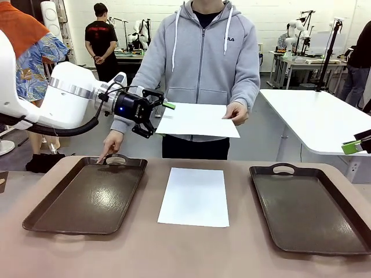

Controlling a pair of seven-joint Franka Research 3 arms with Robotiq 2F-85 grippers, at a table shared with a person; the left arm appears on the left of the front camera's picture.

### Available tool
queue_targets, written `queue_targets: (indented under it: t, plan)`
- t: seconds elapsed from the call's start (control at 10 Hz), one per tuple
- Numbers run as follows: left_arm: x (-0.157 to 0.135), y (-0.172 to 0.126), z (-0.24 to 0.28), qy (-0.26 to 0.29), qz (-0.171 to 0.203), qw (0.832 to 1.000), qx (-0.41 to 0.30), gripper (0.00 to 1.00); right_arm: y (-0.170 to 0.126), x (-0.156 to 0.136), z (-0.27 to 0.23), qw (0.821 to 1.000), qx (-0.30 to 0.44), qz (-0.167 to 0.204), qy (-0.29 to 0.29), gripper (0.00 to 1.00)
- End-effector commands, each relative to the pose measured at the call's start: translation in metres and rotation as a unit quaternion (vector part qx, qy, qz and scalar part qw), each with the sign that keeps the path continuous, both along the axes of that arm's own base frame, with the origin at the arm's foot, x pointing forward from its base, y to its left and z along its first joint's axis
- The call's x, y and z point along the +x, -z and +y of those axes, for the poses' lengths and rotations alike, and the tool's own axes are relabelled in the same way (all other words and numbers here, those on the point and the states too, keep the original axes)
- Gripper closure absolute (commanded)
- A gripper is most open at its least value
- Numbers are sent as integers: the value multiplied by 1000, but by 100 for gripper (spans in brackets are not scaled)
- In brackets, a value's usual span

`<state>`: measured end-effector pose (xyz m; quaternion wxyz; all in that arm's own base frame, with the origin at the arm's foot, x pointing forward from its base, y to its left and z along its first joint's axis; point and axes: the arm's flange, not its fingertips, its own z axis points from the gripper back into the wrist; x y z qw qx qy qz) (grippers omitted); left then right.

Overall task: Sort the A4 documents.
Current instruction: Receive the A4 Paper.

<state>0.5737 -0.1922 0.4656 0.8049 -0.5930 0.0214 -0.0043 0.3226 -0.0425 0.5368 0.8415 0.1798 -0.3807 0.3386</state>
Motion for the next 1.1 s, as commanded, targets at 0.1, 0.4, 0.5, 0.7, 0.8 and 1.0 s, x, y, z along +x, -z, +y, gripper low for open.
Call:
queue_targets:
  t: [0.1, 0.4, 0.5, 0.7, 0.8, 1.0]
  plan:
    - [10, -2, -4, 6, 12, 999, -51, 0, 2, 2, 0, 1000, 8, 0, -7, 0]
    - [13, 2, -5, 25, 30, 997, -63, 0, 2, 2, 0, 1000, 8, 0, -7, 0]
    - [13, 5, -4, 21, 26, 997, -64, 18, 2, 2, 0, 1000, 8, 0, -7, 0]
    - [14, 12, -6, 19, 49, 994, -92, 37, 2, 2, 0, 1000, 8, 0, -7, 0]
    - [14, 15, -5, 13, 56, 993, -105, 39, 2, 2, 0, 1000, 8, 0, -7, 0]
    - [14, 16, -3, 1, 53, 993, -108, 58, 2, 2, 0, 1000, 8, 0, -7, 0]
